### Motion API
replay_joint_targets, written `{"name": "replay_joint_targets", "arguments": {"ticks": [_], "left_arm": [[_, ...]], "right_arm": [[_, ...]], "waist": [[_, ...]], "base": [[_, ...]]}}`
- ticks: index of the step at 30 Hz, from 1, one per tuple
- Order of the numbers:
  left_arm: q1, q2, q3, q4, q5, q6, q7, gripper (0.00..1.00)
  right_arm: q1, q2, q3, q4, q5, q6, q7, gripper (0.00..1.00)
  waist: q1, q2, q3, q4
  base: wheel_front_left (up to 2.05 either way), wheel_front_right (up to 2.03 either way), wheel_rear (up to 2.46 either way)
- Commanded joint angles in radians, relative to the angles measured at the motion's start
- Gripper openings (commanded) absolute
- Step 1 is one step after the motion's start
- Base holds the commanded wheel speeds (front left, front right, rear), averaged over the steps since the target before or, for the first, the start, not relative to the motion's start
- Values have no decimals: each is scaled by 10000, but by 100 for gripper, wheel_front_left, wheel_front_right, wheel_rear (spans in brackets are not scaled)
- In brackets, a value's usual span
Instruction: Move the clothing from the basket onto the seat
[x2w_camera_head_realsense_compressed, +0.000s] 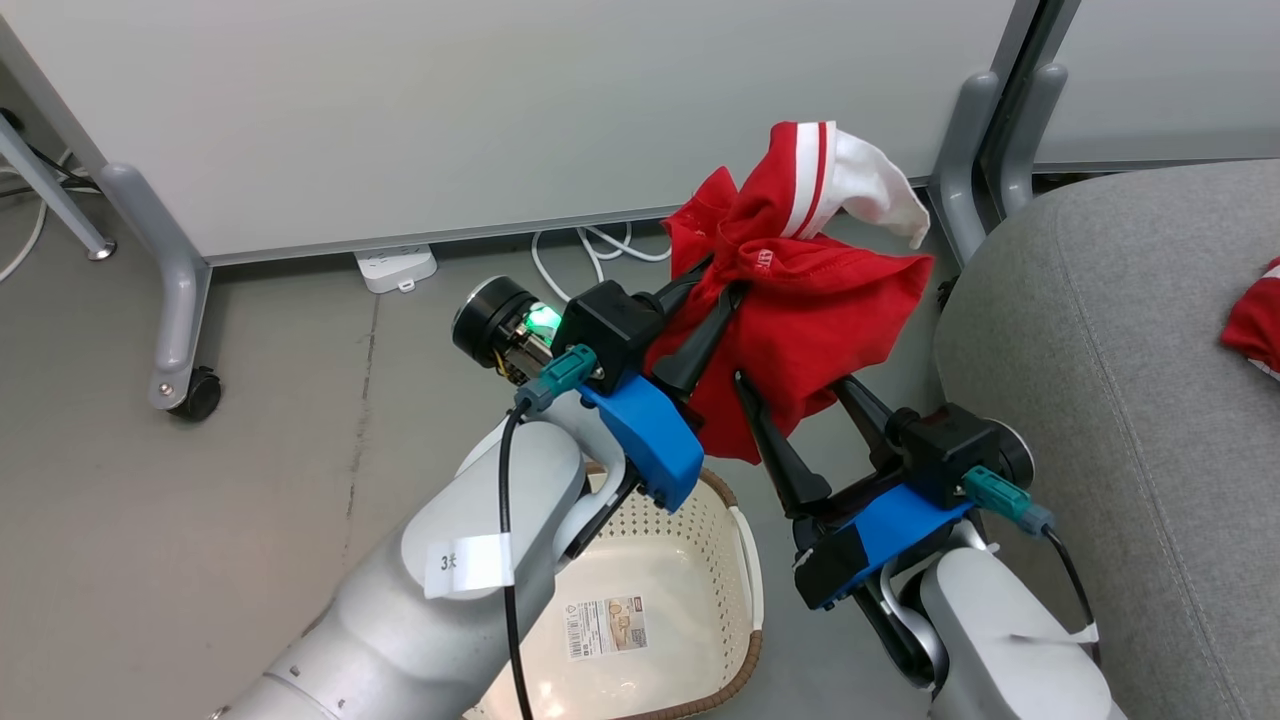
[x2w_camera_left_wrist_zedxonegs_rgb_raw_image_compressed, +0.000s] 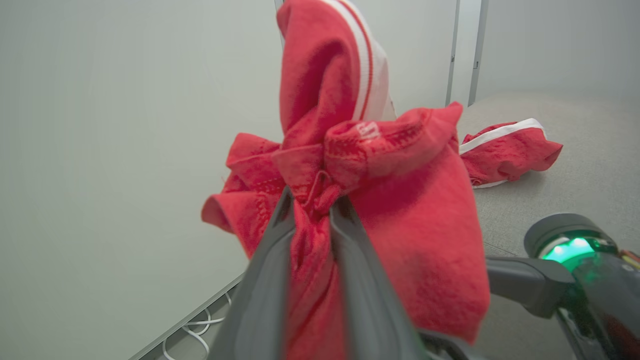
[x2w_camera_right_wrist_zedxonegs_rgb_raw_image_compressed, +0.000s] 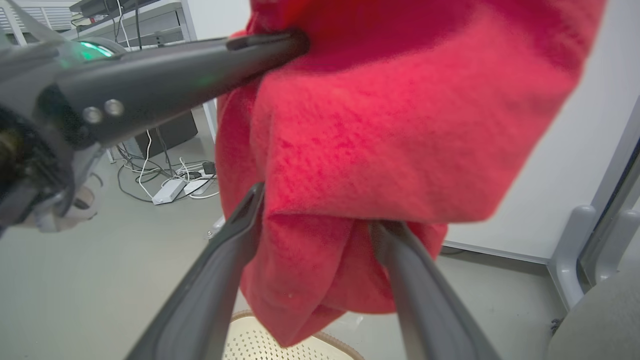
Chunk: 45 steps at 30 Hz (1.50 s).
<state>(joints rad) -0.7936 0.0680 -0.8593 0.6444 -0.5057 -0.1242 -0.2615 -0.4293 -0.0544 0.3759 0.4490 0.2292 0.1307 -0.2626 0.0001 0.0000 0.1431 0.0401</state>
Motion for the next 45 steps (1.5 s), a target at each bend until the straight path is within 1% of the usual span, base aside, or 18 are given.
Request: {"name": "replay_joint_targets", "arguments": {"ticks": [1,2,3,4,10,31,32,33,45], "left_arm": [[-141,0,1,-13,45,-61,-54,0],[-138,-12,0,0,38,-65,-54,0],[-129,-23,-6,8,36,-68,-54,0],[-109,-30,-11,13,35,-70,-54,0],[-55,-63,26,78,20,-77,-54,0],[6,-106,172,152,139,-95,-54,0],[-23,-106,204,120,180,-96,-54,48],[-32,-107,228,96,204,-94,-52,100],[-5,-112,396,56,413,-69,-52,100]], "right_arm": [[-124,29,-28,71,23,1,-34,86],[-192,33,-82,151,66,1,-34,42],[-236,35,-91,186,230,1,-34,7],[-265,41,-71,206,363,1,-34,0],[-319,45,116,251,631,1,-34,0],[-282,49,244,174,599,1,-34,0],[-284,49,250,172,569,1,-34,0],[-293,49,261,170,533,1,-34,0],[-245,49,126,201,387,1,-34,0]], "waist": [[-1,0,-2,2],[-1,0,-3,4],[-1,0,-7,9],[-1,0,-14,14],[-1,0,-62,11],[-1,0,-67,-39],[-1,0,-56,-39],[-1,0,-44,-38],[-1,0,59,-60]], "base": [[0,0,0],[0,0,0],[0,0,0],[0,0,0],[0,0,0],[0,0,0],[0,0,0],[0,0,0],[0,0,0]]}}
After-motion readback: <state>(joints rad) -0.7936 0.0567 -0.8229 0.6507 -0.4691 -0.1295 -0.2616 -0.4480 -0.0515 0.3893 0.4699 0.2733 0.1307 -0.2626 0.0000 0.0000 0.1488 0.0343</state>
